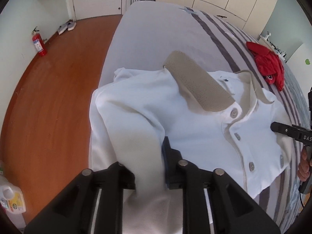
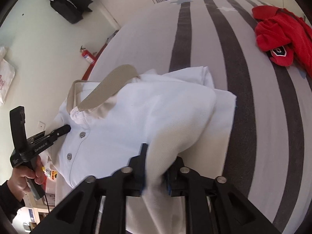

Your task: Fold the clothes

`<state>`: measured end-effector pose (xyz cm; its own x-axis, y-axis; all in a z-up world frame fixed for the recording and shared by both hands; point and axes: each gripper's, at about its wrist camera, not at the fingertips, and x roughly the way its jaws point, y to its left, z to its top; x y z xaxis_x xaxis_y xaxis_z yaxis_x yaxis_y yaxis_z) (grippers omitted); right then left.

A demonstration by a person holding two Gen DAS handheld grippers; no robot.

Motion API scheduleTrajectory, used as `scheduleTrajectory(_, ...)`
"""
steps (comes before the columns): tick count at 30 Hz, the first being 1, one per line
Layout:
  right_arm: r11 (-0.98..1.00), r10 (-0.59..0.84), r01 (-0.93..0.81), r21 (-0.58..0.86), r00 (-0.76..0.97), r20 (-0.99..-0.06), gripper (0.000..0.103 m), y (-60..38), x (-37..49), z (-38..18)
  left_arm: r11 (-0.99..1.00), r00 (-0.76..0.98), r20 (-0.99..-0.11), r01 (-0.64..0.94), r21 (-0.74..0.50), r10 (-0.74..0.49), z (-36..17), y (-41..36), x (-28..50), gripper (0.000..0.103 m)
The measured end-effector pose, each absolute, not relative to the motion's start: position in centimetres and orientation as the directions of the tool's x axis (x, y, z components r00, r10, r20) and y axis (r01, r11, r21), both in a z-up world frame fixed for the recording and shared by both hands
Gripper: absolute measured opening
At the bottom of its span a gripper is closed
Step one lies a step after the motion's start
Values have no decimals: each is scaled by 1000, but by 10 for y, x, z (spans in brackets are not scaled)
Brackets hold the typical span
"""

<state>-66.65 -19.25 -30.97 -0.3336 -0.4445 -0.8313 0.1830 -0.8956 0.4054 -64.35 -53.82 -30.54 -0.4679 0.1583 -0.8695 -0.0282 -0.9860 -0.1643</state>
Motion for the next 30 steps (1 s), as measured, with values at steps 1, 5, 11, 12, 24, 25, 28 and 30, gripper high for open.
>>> scheduleTrajectory(1,-888,-459,174,425,-332,-824,24,-187,-667,-308,-983,-483,-859,-19,-184,170,-301,-542,-640,18)
scheduleTrajectory(5,-873,-487,168,459,-361,-795,30,-174,-674,-301,-967,-518,-827,-1,-254,218,-293,-562,-641,24)
scheduleTrajectory(11,-847,-528,139,513,-338,-779,30,-167,-701,-306,-955,-500,-835,50,-292,229,-299,-569,-661,27)
scheduleTrajectory(12,-834,-545,120,538,-331,-771,30,-165,-706,-309,-952,-497,-836,59,-300,233,-299,-569,-663,28)
scheduleTrajectory(24,-933,-353,211,292,-366,-861,16,-198,-727,-307,-996,-429,-903,65,-56,23,-302,-560,-659,50)
scheduleTrajectory(25,-945,-308,233,231,-387,-869,17,-205,-724,-305,-997,-450,-893,69,-33,-2,-297,-561,-656,50)
scheduleTrajectory(28,-957,-212,274,92,-450,-867,17,-220,-715,-296,-987,-511,-857,161,-21,-65,-276,-572,-642,50)
scheduleTrajectory(30,-964,-188,258,67,-480,-857,17,-219,-709,-287,-979,-557,-819,203,27,-138,-259,-577,-636,50)
